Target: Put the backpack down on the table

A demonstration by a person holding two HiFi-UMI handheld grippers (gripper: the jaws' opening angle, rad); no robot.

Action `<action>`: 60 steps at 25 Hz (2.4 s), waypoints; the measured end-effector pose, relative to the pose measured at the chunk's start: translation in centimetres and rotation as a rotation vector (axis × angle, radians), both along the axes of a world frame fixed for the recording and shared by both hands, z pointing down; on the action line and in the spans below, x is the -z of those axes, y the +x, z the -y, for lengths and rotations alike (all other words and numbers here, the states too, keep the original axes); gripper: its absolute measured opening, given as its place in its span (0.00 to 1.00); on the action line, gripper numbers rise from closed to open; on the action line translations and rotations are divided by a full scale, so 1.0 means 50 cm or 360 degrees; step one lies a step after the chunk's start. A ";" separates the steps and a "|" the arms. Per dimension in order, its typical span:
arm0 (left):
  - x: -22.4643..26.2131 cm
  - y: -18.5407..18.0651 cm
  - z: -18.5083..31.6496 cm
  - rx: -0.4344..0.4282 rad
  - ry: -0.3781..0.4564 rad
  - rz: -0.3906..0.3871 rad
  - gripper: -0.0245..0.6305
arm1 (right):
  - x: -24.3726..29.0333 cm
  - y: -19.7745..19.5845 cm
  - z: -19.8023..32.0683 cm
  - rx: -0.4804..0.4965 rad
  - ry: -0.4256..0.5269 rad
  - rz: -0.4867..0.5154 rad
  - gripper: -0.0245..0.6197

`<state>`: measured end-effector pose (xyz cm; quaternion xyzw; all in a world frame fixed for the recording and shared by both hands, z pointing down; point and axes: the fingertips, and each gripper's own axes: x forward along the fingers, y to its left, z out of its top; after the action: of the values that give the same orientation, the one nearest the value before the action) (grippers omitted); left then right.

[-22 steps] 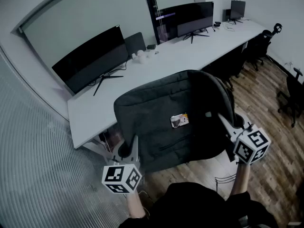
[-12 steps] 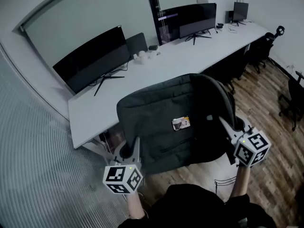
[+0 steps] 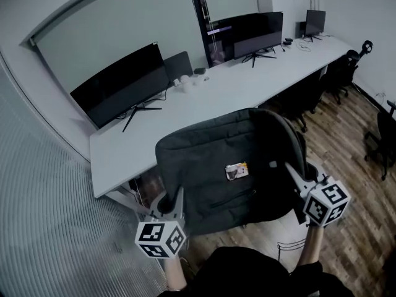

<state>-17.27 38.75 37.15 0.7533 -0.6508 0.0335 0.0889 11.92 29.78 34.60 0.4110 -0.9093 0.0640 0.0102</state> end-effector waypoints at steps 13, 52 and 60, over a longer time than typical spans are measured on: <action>-0.020 0.009 0.026 0.0071 -0.0055 0.0012 0.10 | -0.033 0.006 0.051 0.0041 -0.0069 0.0026 0.21; -0.038 -0.071 0.636 -0.0269 -0.0081 -0.0026 0.10 | -0.041 -0.042 0.535 -0.0308 -0.0096 0.0031 0.21; -0.050 -0.053 0.704 -0.0343 -0.0103 -0.0019 0.10 | -0.056 -0.021 0.572 -0.0396 -0.0119 0.0038 0.21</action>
<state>-19.94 3.53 39.65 0.8158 -0.5640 0.0594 0.1130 10.85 1.16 37.41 0.5193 -0.8483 0.1035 0.0067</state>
